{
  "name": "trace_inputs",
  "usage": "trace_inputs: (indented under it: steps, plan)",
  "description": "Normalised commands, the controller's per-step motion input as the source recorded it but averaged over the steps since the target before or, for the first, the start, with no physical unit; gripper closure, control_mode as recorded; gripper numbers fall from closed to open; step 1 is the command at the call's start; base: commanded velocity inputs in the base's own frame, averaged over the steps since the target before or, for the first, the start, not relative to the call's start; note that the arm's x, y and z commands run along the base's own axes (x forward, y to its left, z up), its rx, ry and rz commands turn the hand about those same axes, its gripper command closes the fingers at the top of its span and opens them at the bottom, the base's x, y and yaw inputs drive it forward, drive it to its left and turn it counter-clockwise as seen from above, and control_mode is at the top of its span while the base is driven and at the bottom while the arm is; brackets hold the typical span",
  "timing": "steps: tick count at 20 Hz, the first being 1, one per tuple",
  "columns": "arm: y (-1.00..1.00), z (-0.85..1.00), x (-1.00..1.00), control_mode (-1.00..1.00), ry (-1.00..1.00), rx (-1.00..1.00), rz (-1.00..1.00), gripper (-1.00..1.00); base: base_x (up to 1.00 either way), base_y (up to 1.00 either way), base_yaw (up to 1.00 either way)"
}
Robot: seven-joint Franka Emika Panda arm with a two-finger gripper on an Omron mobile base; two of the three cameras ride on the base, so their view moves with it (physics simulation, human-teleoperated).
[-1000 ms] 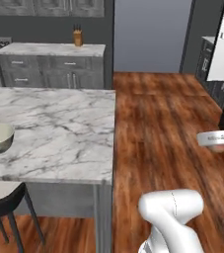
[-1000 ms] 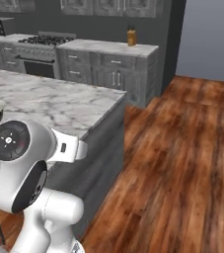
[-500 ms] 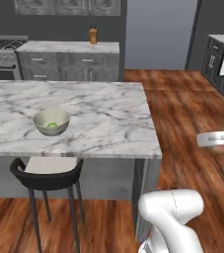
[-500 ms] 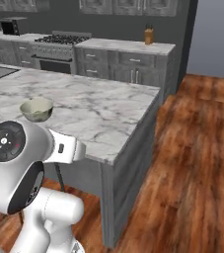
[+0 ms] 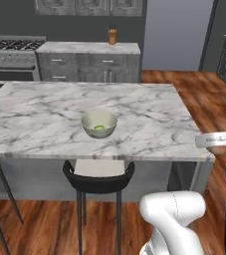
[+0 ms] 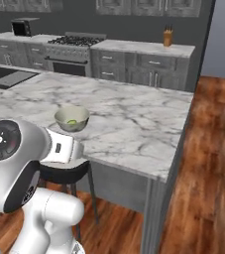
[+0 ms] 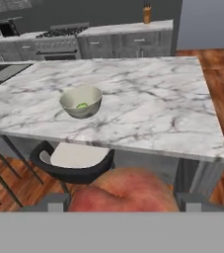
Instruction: Retrieve the kiwi and peach from the fridge and place them into the bowl on the dining table.
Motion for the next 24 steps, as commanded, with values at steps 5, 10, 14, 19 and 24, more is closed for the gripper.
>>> trace_inputs:
  steps: [5,10,14,19,24]
  plan:
    - [0.0,0.0,0.0,1.0,0.0,0.0,0.0,1.0,0.92,-0.22,0.01]
    - [0.0,0.0,0.0,1.0,0.0,0.0,0.0,1.0,1.0,-0.34,0.21]
    - [0.0,0.0,0.0,1.0,0.0,0.0,0.0,1.0,1.0,-0.03,0.35]
    - [0.0,0.0,0.0,1.0,0.0,0.0,0.0,1.0,1.0,0.06,0.22]
    - [0.24,-0.1,0.4,-1.0,0.16,0.0,0.04,1.0,0.6,0.21,0.08]
